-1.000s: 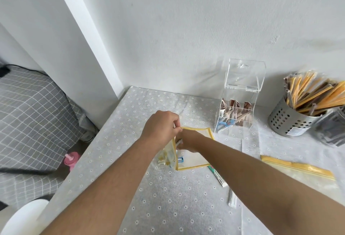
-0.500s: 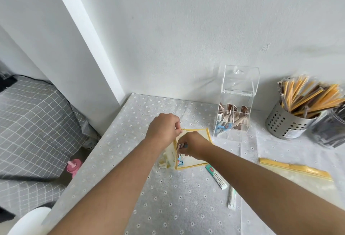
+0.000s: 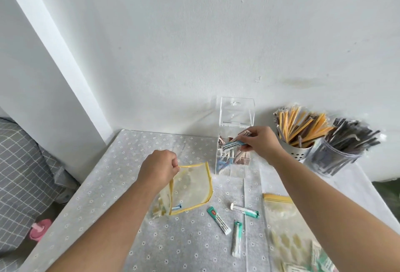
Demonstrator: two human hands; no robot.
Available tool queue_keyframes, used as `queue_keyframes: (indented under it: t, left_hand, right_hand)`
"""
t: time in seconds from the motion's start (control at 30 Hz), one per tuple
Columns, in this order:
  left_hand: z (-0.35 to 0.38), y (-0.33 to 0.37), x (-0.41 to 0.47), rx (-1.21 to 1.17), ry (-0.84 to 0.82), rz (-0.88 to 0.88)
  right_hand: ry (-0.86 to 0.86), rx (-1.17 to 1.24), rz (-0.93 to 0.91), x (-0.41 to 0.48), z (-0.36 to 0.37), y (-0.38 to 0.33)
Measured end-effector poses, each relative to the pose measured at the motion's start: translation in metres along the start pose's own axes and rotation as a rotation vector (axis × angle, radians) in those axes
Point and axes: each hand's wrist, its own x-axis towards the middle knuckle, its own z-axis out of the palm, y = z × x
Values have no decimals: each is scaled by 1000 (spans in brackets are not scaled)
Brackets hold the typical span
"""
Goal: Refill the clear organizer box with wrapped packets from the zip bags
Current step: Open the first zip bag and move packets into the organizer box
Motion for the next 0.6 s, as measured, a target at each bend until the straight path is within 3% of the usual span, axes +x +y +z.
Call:
queue_keyframes:
  t: [0.13,0.33,0.5,0.6]
  left_hand:
    - [1,-1,-2,5,4,14]
    - [2,-2,1,12,3,29]
    - [3,-4,1,-14,-9,28]
    - [4,-4,2,-26,-9,26]
  right_hand:
    - [30,-291,-40,23,13,6]
    - [-144,-660,-118,45,40,-5]
    - [-283,-831,-118,52,60,7]
    - [-272,-881,-107,55,65,14]
